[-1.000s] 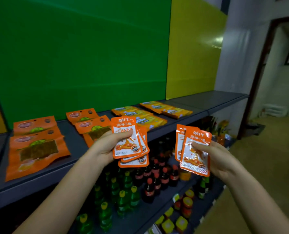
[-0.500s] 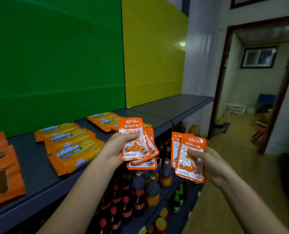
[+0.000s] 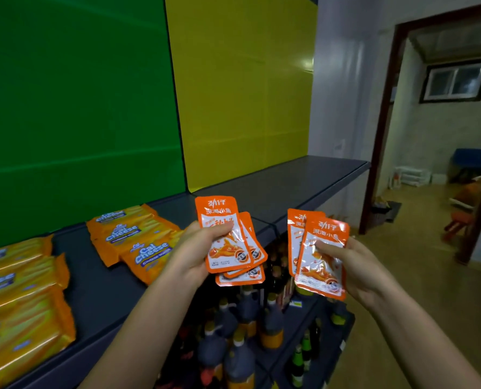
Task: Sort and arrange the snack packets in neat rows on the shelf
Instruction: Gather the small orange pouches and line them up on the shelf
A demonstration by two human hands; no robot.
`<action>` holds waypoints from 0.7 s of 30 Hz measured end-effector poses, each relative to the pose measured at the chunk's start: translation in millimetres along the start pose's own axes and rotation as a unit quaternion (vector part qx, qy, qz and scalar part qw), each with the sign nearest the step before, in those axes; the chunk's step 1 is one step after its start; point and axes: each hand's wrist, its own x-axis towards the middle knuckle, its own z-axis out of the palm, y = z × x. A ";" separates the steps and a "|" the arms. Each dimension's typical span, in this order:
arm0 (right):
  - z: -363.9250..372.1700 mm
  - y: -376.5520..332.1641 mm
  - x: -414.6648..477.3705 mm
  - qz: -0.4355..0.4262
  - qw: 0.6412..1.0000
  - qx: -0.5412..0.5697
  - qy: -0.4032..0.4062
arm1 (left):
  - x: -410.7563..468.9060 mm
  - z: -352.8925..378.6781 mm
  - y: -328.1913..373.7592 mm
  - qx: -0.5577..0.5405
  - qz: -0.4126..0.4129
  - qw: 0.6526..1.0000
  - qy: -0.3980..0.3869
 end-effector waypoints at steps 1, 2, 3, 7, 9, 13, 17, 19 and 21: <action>-2.3 -3.1 12.1 0.002 1.000 0.001 -0.013 | 7.5 4.7 -0.8 -0.003 0.007 1.000 0.008; -4.6 -6.0 24.8 0.003 1.000 0.003 -0.027 | 15.5 10.0 -1.9 -0.005 0.014 1.000 0.017; -7.1 -8.9 37.8 0.004 0.999 0.006 -0.042 | 23.3 15.3 -3.3 -0.004 0.020 0.999 0.028; -13.8 -26.8 89.8 0.005 0.994 0.003 -0.111 | 52.0 39.8 -8.9 -0.002 0.036 0.997 0.070; -13.5 -35.0 114.1 0.005 0.988 -0.004 -0.155 | 65.1 51.5 -11.8 -0.003 0.039 0.995 0.095; -6.6 -43.7 152.3 0.006 0.973 -0.023 -0.228 | 85.8 75.2 -16.4 -0.002 0.043 0.990 0.136; 10.9 -44.0 178.6 0.016 0.955 -0.036 -0.294 | 93.5 89.5 -21.4 -0.017 0.067 0.983 0.172; 22.5 -41.8 186.7 0.022 0.948 -0.038 -0.316 | 93.8 90.4 -20.1 -0.033 0.081 0.976 0.201; 35.1 -38.9 192.2 0.023 0.940 -0.039 -0.338 | 92.5 87.5 -16.3 -0.045 0.100 0.967 0.231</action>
